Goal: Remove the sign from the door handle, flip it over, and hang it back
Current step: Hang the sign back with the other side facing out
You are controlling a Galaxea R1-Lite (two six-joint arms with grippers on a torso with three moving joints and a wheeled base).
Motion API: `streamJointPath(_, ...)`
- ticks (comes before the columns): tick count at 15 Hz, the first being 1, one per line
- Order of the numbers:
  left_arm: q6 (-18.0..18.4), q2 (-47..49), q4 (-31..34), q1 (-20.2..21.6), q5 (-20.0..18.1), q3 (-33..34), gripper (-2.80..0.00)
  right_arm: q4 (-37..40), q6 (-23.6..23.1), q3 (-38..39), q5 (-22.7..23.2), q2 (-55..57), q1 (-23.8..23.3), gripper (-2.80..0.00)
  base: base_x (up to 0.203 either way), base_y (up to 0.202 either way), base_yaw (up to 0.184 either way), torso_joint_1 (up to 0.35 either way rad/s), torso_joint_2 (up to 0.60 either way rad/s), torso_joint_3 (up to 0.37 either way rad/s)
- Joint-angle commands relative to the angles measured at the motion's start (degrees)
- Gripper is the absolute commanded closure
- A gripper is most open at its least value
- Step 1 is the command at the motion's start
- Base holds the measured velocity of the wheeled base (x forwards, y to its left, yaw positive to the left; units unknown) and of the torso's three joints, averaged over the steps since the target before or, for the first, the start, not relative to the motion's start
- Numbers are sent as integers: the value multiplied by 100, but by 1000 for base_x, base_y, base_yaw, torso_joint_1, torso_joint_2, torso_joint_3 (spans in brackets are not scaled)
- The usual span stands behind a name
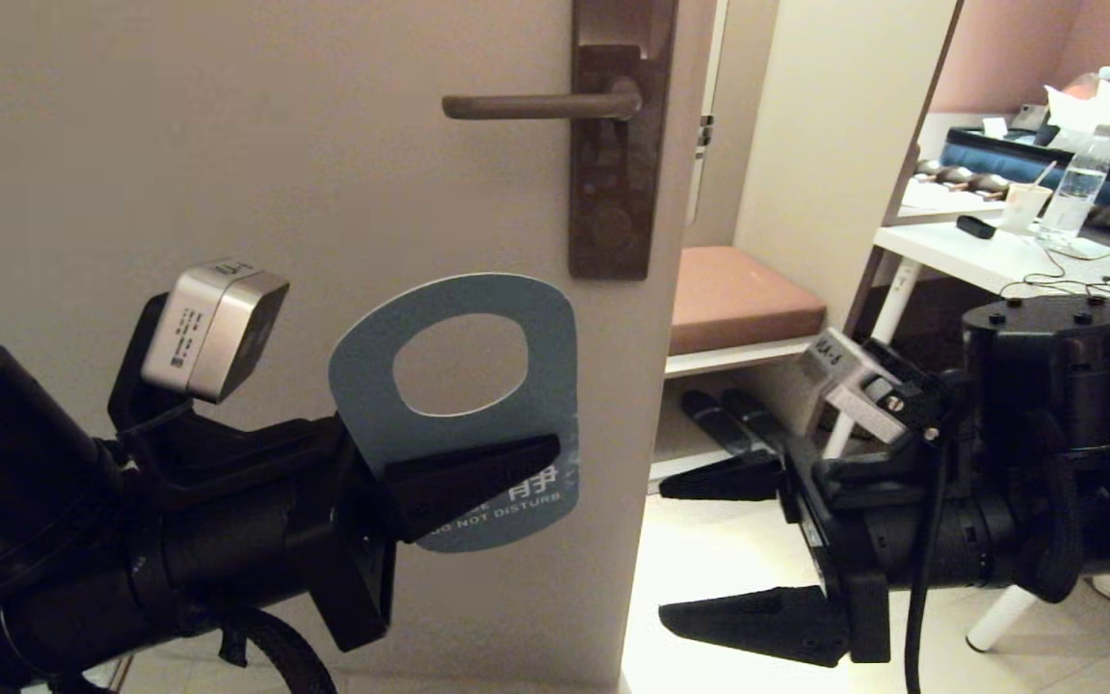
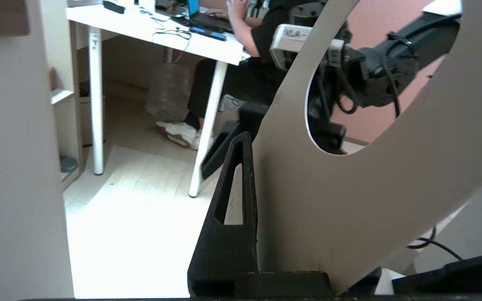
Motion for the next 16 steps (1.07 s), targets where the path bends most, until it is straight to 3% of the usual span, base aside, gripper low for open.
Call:
streamJointPath(1,-8,-20,-38,51,-21,8,0,-11,-14,181,28,-260,-143,-280,0,0,0,0,0,0)
streamJointPath(2,-1,-29,-38,61,-21,28,0,-15,-22,323,27,-369,-186,0,0,0,0,0,0,0)
streamJointPath(5,7,-102,-38,161,-4,157,0,-11,-17,668,-124,-701,-209,0,0,0,0,0,0,0)
streamJointPath(8,66,-299,-38,243,3,357,0,-11,-17,951,-1143,-960,-264,0,0,0,0,0,0,0)
streamJointPath(11,477,-369,-32,518,5,536,0,-30,-11,1041,-2156,-1381,-585,0,0,0,0,0,0,0)
streamJointPath(14,569,-580,-28,612,5,762,0,-29,2,1343,-2321,-1882,-1126,0,0,0,0,0,0,0)
streamJointPath(16,578,-626,-30,707,5,901,0,-28,27,1966,-2316,-2298,-1545,0,0,0,0,0,0,0)
